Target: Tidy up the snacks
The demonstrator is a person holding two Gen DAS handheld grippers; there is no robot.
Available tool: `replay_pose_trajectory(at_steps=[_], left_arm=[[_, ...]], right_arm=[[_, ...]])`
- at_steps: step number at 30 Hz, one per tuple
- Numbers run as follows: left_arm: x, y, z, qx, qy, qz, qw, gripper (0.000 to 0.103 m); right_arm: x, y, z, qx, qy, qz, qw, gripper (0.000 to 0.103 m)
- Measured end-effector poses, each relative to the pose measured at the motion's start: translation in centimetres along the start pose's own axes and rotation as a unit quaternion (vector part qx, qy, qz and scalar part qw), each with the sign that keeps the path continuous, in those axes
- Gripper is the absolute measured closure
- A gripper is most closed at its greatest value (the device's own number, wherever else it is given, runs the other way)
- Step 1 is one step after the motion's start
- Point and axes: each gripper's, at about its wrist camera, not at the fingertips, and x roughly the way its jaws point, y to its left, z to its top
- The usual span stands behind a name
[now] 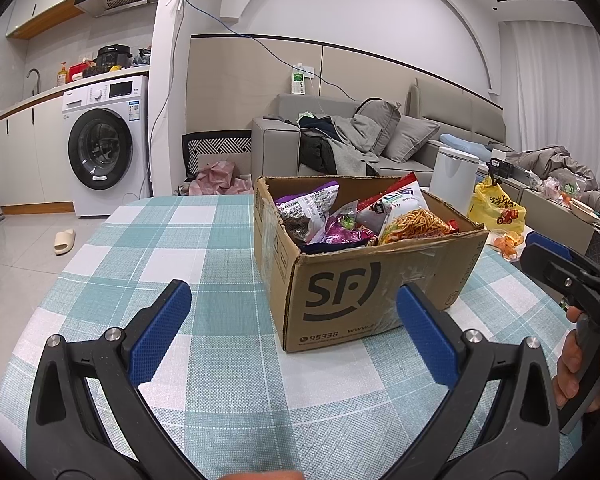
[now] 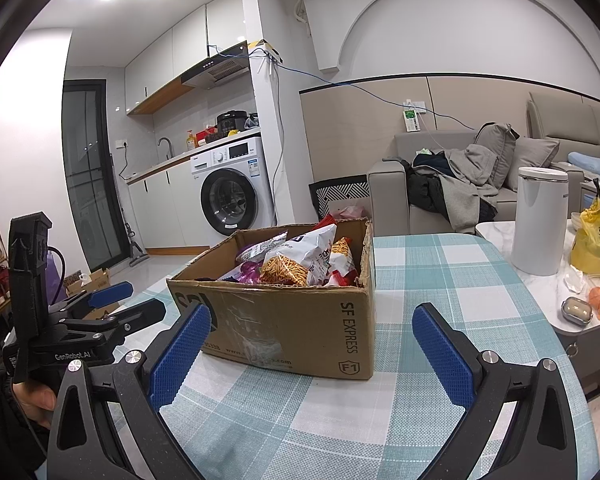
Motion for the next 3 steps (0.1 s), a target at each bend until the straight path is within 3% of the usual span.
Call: replay_pose_trajectory(at_steps=[3], left_arm=[[0.12,0.04,0.04,-0.001,0.001,0.002,1.0000,0.001]], right_arm=[[0.01,0.00,0.00,0.000,0.000,0.000,1.000,0.000]])
